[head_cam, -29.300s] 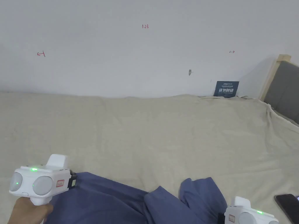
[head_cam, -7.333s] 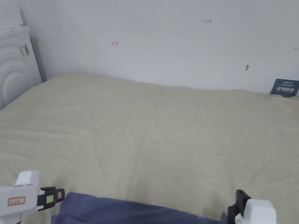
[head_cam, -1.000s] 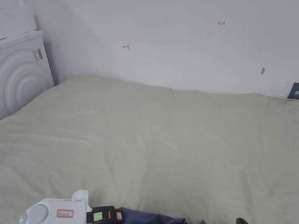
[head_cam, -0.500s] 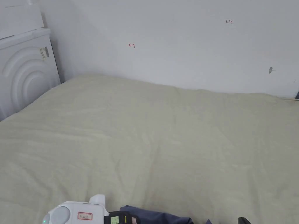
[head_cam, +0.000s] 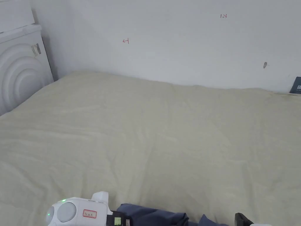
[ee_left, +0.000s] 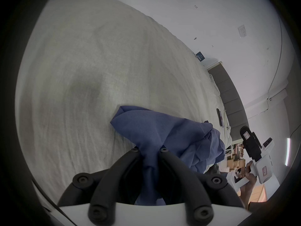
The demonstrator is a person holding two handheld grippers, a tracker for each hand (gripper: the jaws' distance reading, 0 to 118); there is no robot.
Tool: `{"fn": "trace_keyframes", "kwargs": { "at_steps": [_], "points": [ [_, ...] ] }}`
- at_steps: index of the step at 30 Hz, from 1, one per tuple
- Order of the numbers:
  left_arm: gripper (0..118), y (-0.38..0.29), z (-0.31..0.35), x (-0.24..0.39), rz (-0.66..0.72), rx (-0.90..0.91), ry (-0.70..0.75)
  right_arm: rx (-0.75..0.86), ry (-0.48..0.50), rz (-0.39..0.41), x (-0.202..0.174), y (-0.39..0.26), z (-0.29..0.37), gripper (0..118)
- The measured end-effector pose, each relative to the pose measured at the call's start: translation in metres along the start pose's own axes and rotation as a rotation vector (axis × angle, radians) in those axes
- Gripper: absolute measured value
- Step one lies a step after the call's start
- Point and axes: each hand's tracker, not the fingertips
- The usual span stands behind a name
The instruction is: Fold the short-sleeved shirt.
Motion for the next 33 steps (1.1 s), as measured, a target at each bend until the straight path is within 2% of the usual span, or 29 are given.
{"fn": "trace_keyframes", "kwargs": {
  "at_steps": [4, 9, 15, 18, 23, 26, 33],
  "points": [
    [9, 0.004, 0.016, 0.008, -0.044, 0.015, 0.011, 0.005, -0.009, -0.001, 0.005, 0.000, 0.003, 1],
    [9, 0.015, 0.052, 0.015, -0.105, 0.050, 0.104, 0.013, -0.022, -0.003, 0.013, 0.001, 0.005, 1],
    [9, 0.026, 0.099, 0.021, -0.168, 0.075, 0.316, 0.016, -0.030, -0.005, 0.017, 0.002, 0.005, 1],
    [9, 0.025, 0.111, 0.040, -0.225, 0.070, 0.370, 0.016, -0.030, -0.007, 0.017, 0.002, 0.004, 1],
    [9, 0.025, 0.118, 0.084, -0.225, 0.060, 0.309, 0.019, -0.022, -0.018, 0.015, 0.002, 0.002, 1],
    [9, 0.026, 0.114, 0.112, -0.224, 0.047, 0.205, 0.021, -0.017, -0.020, 0.014, 0.001, 0.002, 1],
    [9, 0.012, 0.059, 0.183, -0.282, -0.045, 0.135, 0.027, -0.027, -0.031, 0.021, 0.000, 0.005, 1]
  ]
}}
